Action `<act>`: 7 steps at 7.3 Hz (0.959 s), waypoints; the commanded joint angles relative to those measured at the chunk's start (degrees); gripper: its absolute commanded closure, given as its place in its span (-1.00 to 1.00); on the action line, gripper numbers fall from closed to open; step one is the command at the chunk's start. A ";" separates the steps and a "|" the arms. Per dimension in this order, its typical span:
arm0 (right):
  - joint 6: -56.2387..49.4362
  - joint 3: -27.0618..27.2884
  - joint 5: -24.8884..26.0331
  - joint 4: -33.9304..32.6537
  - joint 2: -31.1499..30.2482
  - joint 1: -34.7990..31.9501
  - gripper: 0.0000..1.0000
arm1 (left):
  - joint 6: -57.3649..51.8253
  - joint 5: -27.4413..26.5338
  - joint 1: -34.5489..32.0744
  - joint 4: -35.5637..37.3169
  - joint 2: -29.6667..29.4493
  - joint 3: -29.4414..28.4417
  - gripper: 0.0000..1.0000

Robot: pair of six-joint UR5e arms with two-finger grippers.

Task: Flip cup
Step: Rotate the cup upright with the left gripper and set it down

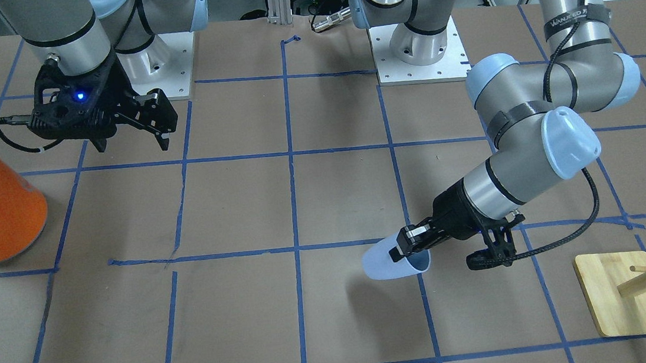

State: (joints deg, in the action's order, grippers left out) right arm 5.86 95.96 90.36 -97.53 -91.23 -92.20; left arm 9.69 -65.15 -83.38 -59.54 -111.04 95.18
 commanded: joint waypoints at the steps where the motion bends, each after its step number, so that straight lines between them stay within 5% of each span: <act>1: -0.24 0.28 -0.71 -0.38 0.26 -0.09 -1.00 | -9.02 -13.81 -0.11 0.03 -0.05 -2.36 1.00; 2: -0.24 0.28 -0.63 -0.38 0.61 -0.09 -1.00 | -17.17 -19.96 -0.11 0.38 -0.49 -2.89 1.00; 7: -0.15 0.37 -0.63 -0.47 1.66 -0.09 -1.00 | -23.40 -23.62 -0.11 7.77 -4.45 -3.95 1.00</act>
State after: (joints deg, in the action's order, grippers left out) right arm 5.68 96.32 89.68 -97.91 -90.00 -92.28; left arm -13.03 -88.34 -83.50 -52.33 -114.84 91.57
